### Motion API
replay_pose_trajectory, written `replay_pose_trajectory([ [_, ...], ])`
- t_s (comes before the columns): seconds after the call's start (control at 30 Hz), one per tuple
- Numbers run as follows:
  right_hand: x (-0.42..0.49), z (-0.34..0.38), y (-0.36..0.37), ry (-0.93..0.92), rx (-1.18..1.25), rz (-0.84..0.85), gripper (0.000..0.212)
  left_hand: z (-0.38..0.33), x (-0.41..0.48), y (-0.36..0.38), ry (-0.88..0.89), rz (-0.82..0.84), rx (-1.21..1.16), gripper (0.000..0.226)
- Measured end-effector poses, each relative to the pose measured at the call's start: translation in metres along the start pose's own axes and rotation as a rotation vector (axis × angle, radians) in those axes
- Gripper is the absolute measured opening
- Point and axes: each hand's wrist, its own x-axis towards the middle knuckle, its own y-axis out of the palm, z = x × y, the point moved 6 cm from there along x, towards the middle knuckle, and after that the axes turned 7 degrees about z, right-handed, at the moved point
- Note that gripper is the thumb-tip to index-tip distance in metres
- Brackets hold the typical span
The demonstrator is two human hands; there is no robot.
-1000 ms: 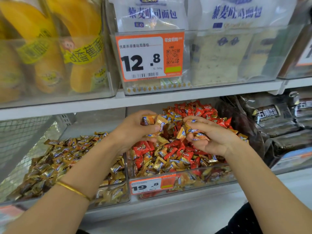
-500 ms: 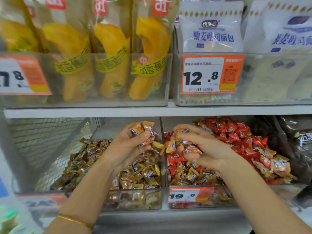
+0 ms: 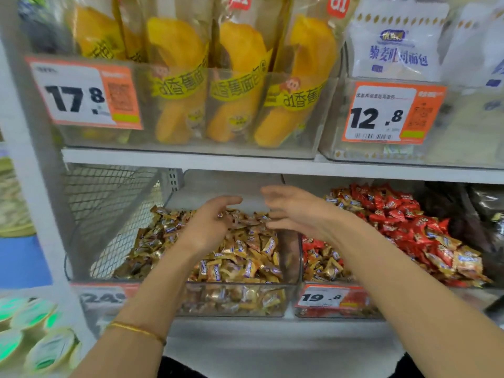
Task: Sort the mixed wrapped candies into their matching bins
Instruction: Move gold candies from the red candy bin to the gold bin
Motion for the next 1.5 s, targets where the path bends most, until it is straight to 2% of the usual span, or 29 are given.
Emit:
replay_pose_trajectory([
  [0.17,-0.015,-0.006,-0.020,-0.065,0.105,-0.109,0.034,-0.021,0.004,0.019,0.096,-0.037,-0.028,0.039],
  [0.27,-0.036,-0.026,-0.051,-0.046,0.078,-0.225,0.030,-0.046,0.003,0.041,0.202,-0.003,0.003,0.034],
  [0.43,-0.053,-0.070,-0.130,0.012,-0.207,-0.482,0.037,-0.094,0.016,0.097,0.401,0.117,0.148,0.033],
  [0.53,-0.035,-0.070,-0.173,-0.072,-0.458,-0.577,0.034,-0.102,0.051,0.134,0.378,0.197,0.326,0.037],
  [0.67,0.010,-0.066,-0.191,-0.082,-0.850,-0.484,0.035,-0.101,0.104,0.174,0.186,0.279,0.448,0.035],
  [0.73,0.024,-0.070,-0.201,0.021,-1.011,-0.430,0.040,-0.096,0.129,0.191,0.127,0.297,0.570,0.032],
  [0.83,0.029,-0.084,-0.222,0.174,-1.149,-0.339,0.050,-0.081,0.165,0.215,0.050,0.353,0.707,0.041],
  [0.9,0.028,-0.086,-0.227,0.153,-1.187,-0.282,0.050,-0.076,0.177,0.226,0.024,0.414,0.768,0.046],
  [1.0,0.028,-0.078,-0.220,0.074,-1.107,-0.128,0.021,-0.076,0.182,0.232,0.032,0.488,0.775,0.045],
  [1.07,0.029,-0.074,-0.215,0.098,-1.048,-0.045,0.005,-0.073,0.183,0.230,0.040,0.501,0.787,0.034],
  [1.1,0.030,-0.074,-0.212,0.101,-1.028,-0.018,0.009,-0.070,0.183,0.227,0.051,0.488,0.790,0.025],
  [1.13,0.032,-0.075,-0.210,0.096,-1.016,0.000,0.022,-0.070,0.183,0.223,0.069,0.465,0.786,0.019],
  [1.2,0.032,-0.077,-0.206,0.090,-1.008,-0.001,0.049,-0.071,0.178,0.214,0.089,0.436,0.783,0.025],
  [1.23,0.031,-0.077,-0.203,0.071,-1.018,-0.016,0.052,-0.072,0.175,0.210,0.083,0.430,0.786,0.032],
  [1.3,0.026,-0.074,-0.199,0.018,-1.079,-0.102,0.052,-0.073,0.169,0.202,0.079,0.423,0.779,0.038],
  [1.4,0.012,-0.067,-0.192,-0.058,-1.162,-0.227,0.043,-0.076,0.159,0.186,0.088,0.398,0.697,0.032],
  [1.5,-0.003,-0.061,-0.183,-0.102,-1.144,-0.263,0.038,-0.080,0.141,0.167,0.112,0.348,0.608,0.024],
])
